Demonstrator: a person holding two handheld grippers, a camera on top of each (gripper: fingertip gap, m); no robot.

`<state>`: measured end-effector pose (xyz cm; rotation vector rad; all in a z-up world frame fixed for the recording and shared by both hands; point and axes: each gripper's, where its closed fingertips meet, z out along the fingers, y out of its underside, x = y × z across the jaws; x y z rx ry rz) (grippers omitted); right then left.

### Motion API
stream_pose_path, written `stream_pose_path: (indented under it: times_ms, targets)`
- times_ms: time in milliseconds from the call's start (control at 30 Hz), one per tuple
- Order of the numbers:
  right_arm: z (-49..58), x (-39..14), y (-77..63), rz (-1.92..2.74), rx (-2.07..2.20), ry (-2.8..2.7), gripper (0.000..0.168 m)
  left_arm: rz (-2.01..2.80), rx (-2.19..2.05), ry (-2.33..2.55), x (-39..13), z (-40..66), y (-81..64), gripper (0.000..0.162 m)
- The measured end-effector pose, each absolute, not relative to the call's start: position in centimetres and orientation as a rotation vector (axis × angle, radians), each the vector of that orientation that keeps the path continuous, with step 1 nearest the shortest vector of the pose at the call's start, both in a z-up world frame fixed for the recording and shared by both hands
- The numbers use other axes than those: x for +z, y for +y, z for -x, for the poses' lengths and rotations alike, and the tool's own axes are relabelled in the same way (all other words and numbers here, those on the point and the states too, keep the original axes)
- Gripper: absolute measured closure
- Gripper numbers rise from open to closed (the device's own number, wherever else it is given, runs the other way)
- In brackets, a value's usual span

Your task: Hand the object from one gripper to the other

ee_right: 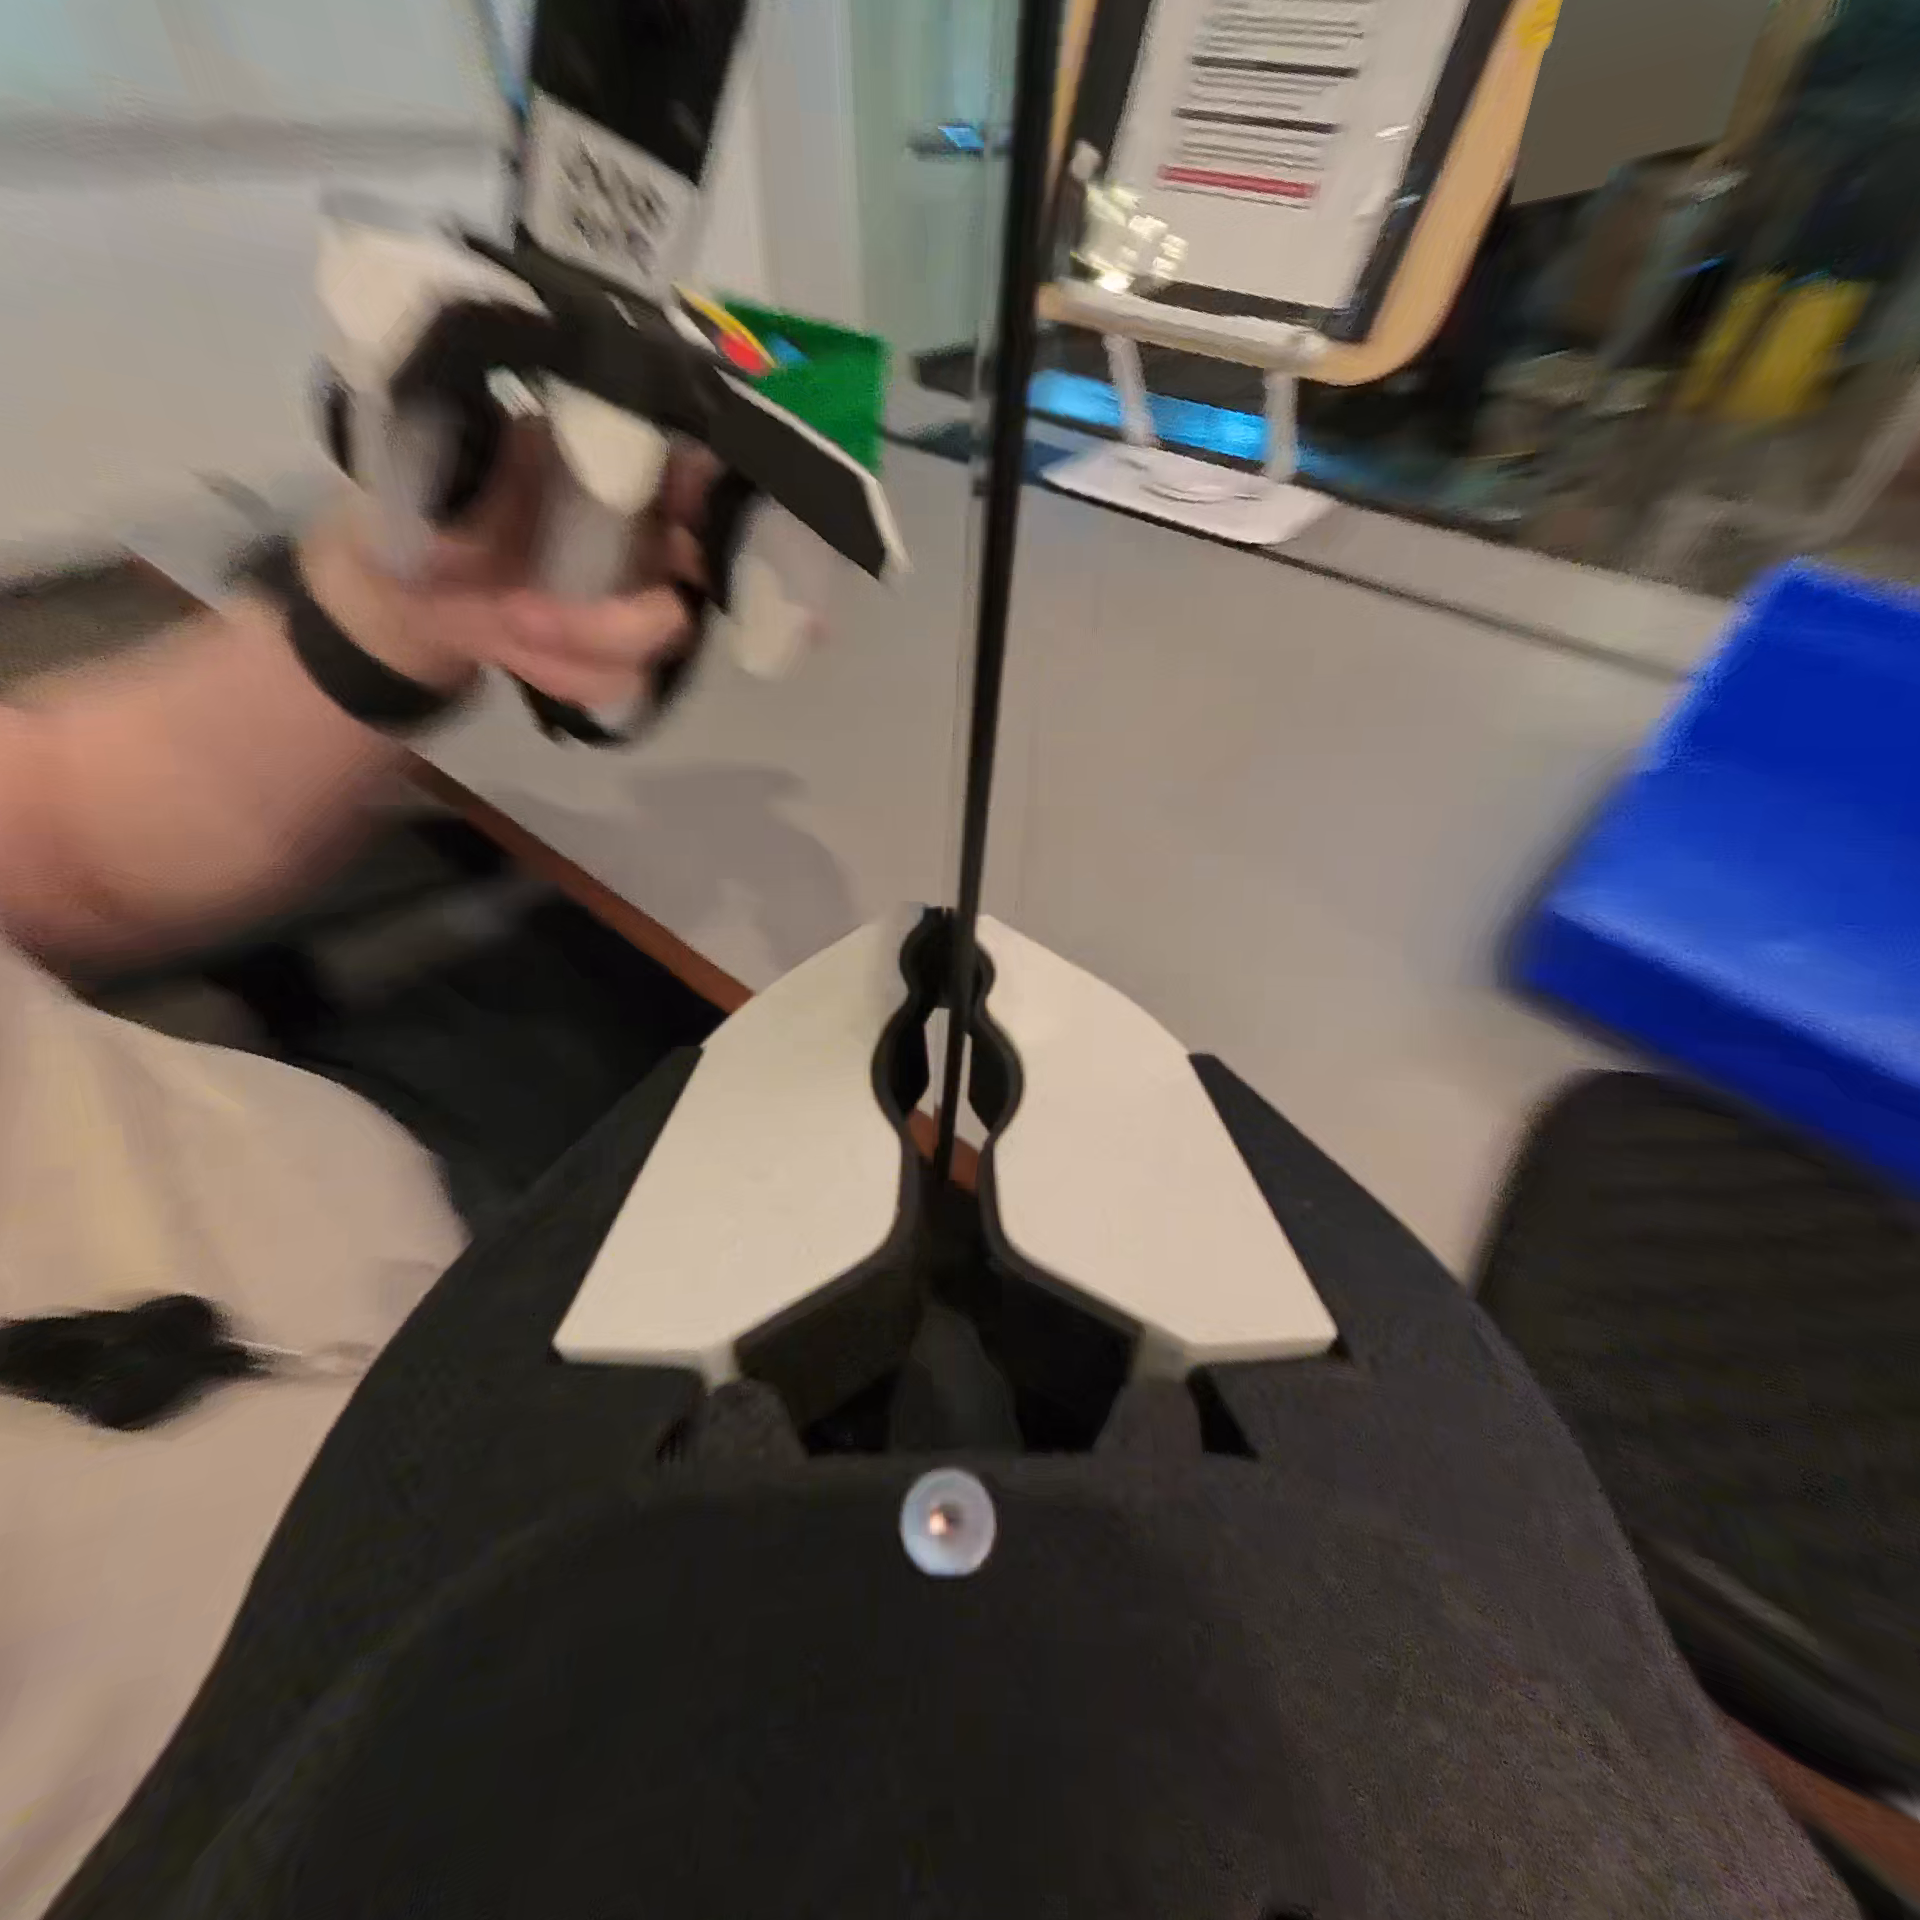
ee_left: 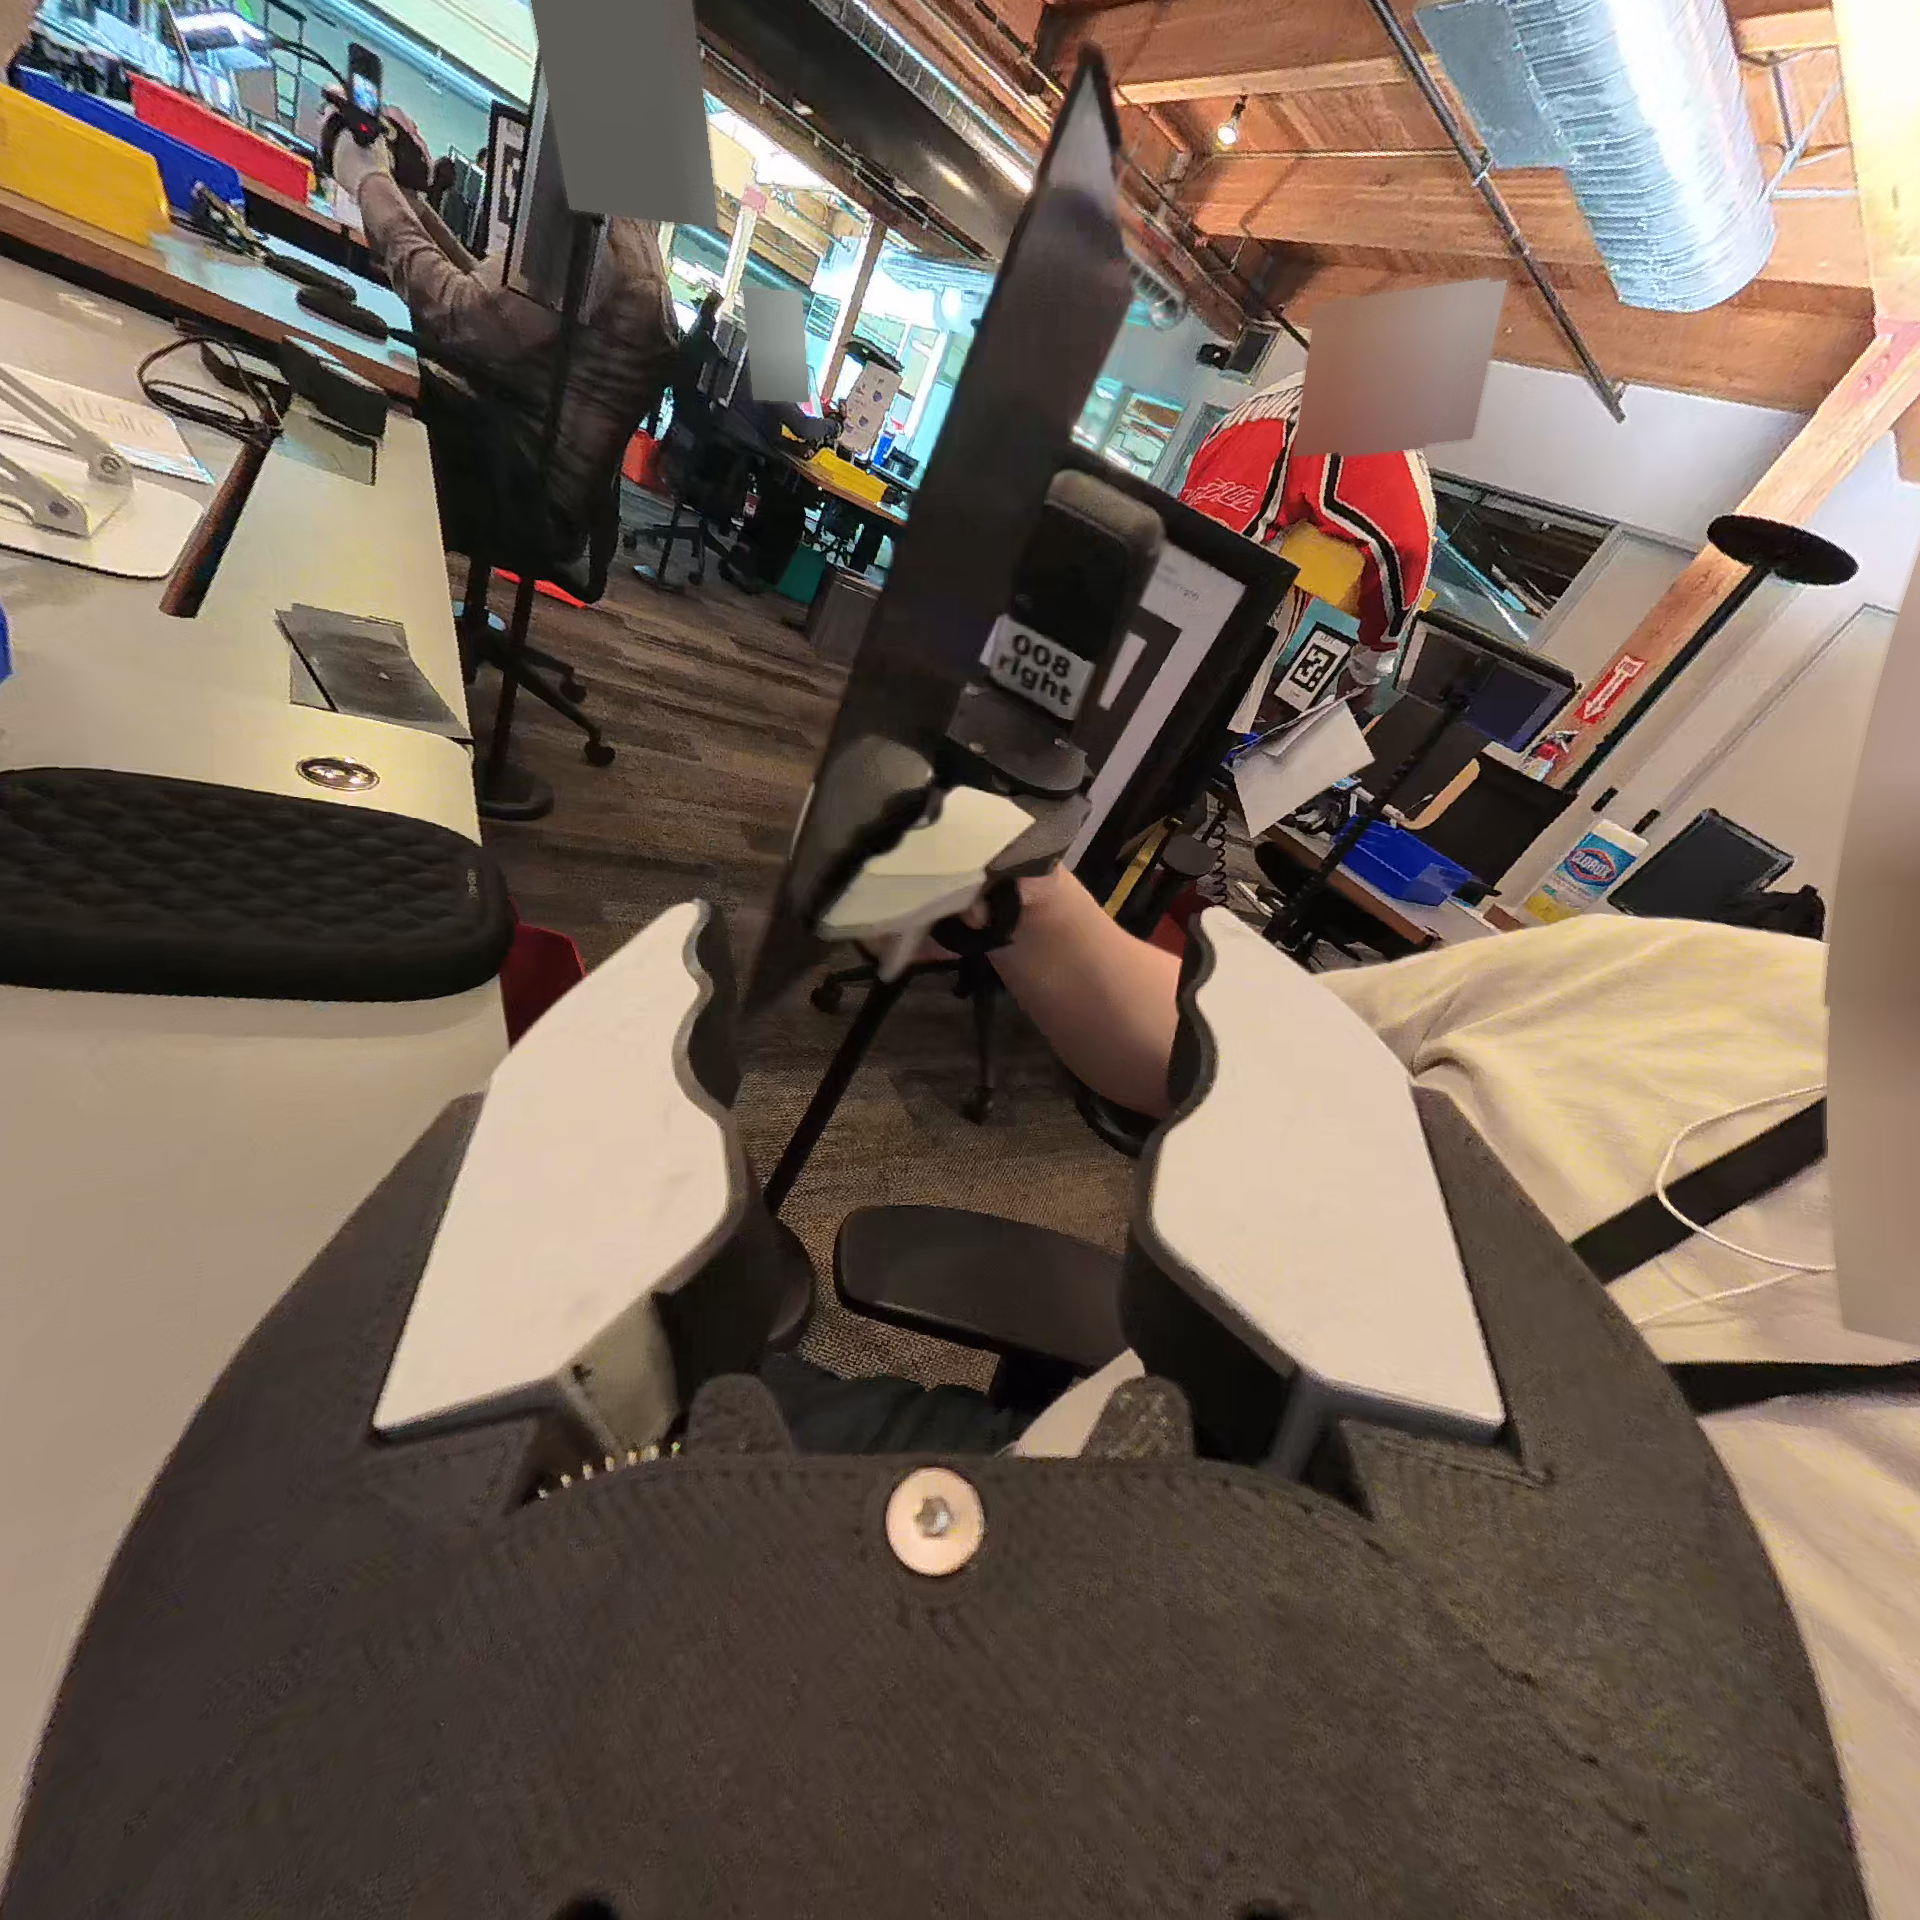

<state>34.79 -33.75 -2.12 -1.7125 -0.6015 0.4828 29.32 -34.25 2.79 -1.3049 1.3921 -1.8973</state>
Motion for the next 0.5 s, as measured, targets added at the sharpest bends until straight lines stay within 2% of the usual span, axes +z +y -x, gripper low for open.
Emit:
stream_pose_path:
  times_ms: [100,300,333,367,400,433,467,500]
  targets:
    - [-32.0,-1.6,-34.6,1.656,0.751,-0.582,0.165,1.3,-1.903,1.429,2.4,-30.6,-35.2,0.086]
    - [-28.9,-2.9,-35.1,1.664,0.899,-0.656,0.165,1.218,-1.857,1.478,2.9,-32.6,-36.3,0.115]
    - [-28.7,-2.9,-35.2,1.658,0.915,-0.662,0.165,1.207,-1.83,1.494,2.7,-32.8,-36.2,0.125]
    - [-28.6,-3.0,-35.1,1.652,0.914,-0.666,0.165,1.182,-1.811,1.527,2.6,-32.8,-36.4,0.152]
    - [-28.7,-3.2,-34.9,1.648,0.891,-0.665,0.165,1.165,-1.794,1.556,2.4,-32.8,-36.5,0.161]
    - [-29.0,-3.4,-34.6,1.645,0.846,-0.655,0.165,1.177,-1.745,1.57,2.1,-33.0,-36.2,0.162]
    - [-29.7,-3.7,-34.1,1.649,0.78,-0.638,0.153,1.189,-1.677,1.601,1.7,-33.0,-36.0,0.162]
    - [-30.6,-4.2,-33.5,1.665,0.687,-0.621,0.133,1.212,-1.586,1.656,1.0,-33.0,-35.6,0.161]
